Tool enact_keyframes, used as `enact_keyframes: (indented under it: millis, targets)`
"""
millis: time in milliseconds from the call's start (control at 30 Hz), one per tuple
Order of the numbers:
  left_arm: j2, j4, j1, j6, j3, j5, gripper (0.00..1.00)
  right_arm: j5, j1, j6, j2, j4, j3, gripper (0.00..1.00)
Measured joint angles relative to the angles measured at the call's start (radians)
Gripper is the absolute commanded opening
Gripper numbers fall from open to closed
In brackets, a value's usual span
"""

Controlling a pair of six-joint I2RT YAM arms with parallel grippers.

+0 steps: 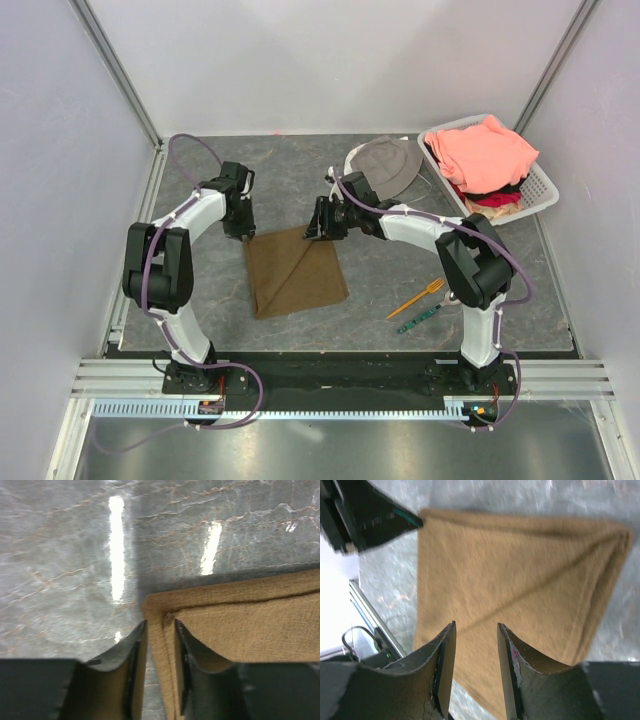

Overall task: Fold the napkin into a case and place the utensils inside
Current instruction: Smooth out the upper triangle-folded napkin.

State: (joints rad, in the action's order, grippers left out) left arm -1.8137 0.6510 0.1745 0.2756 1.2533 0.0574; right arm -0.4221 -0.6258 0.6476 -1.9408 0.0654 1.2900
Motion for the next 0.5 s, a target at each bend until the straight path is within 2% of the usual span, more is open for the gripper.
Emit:
enact_keyframes:
  millis: [67,133,167,200,233,300,400,500]
  targets:
    - [0.023,0.008,0.003,0.002,0.000,0.021,0.44,0.000,0.000,0.003,-0.025,-0.002,0.034,0.45]
    - [0.075,0.022,0.010,0.013,0.000,0.031,0.41,0.000,0.000,0.005,-0.050,-0.002,0.058,0.45]
    - [0.114,0.026,0.017,0.023,-0.004,0.029,0.37,0.000,0.000,0.006,-0.062,-0.001,0.070,0.45]
    - [0.167,0.023,0.028,0.035,-0.018,0.024,0.28,0.000,0.000,0.007,-0.074,-0.001,0.080,0.45]
    - [0.220,0.023,0.038,0.052,-0.036,0.010,0.23,0.000,0.000,0.008,-0.087,-0.001,0.089,0.45]
    - [0.365,-0.002,0.067,0.098,-0.118,-0.046,0.15,-0.001,0.002,0.010,-0.111,0.000,0.106,0.44]
    - [0.556,-0.030,0.113,0.177,-0.277,-0.145,0.11,-0.003,0.006,0.011,-0.139,0.002,0.122,0.43]
    - [0.634,-0.051,0.138,0.251,-0.434,-0.228,0.05,-0.005,0.011,0.011,-0.156,0.002,0.129,0.43]
